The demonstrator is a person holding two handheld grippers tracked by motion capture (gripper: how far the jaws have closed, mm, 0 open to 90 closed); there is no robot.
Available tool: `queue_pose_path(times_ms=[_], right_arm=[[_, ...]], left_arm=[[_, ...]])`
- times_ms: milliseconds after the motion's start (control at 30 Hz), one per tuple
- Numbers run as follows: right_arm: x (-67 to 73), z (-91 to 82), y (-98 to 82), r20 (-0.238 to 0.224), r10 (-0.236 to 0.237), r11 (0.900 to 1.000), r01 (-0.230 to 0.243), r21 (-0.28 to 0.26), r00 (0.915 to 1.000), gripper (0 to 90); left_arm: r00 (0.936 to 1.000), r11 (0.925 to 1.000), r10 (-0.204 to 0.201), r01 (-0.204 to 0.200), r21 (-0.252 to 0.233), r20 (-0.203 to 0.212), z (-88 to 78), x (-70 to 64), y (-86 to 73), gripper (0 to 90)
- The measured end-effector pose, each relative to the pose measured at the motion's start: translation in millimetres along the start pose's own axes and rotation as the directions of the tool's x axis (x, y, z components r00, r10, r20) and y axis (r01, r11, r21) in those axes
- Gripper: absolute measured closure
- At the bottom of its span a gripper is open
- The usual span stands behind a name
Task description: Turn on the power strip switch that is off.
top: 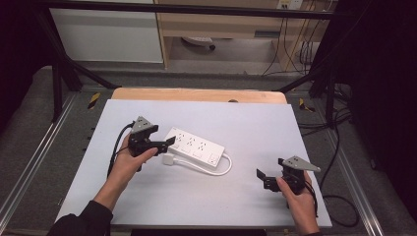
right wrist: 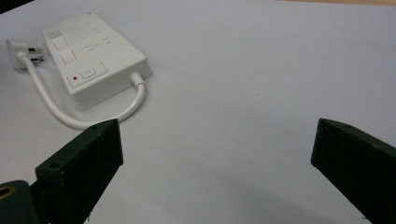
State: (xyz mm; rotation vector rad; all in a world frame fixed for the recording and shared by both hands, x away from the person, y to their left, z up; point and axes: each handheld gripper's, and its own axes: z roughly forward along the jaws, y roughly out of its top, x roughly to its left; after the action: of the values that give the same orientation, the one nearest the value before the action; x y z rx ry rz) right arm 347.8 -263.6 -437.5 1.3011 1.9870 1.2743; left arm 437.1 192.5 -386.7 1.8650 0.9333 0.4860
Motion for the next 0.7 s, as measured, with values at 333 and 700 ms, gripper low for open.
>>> queue_pose_path(times_ms=[333,700], right_arm=[[-0.1,-0.1,0.1,-0.002,0.000,1.000,0.000,0.001,1.0000,2.7],[0.1,0.3,0.1,-0.002,-0.001,1.000,0.001,0.001,1.0000,2.7]], left_arm=[[0.9996,0.9989,0.010,-0.008,0.046,-0.027,6.1,-0.5,-4.6,22.6],[0.9994,0.9971,0.012,-0.010,0.076,-0.033,14.0,0.3,-9.4,35.0]])
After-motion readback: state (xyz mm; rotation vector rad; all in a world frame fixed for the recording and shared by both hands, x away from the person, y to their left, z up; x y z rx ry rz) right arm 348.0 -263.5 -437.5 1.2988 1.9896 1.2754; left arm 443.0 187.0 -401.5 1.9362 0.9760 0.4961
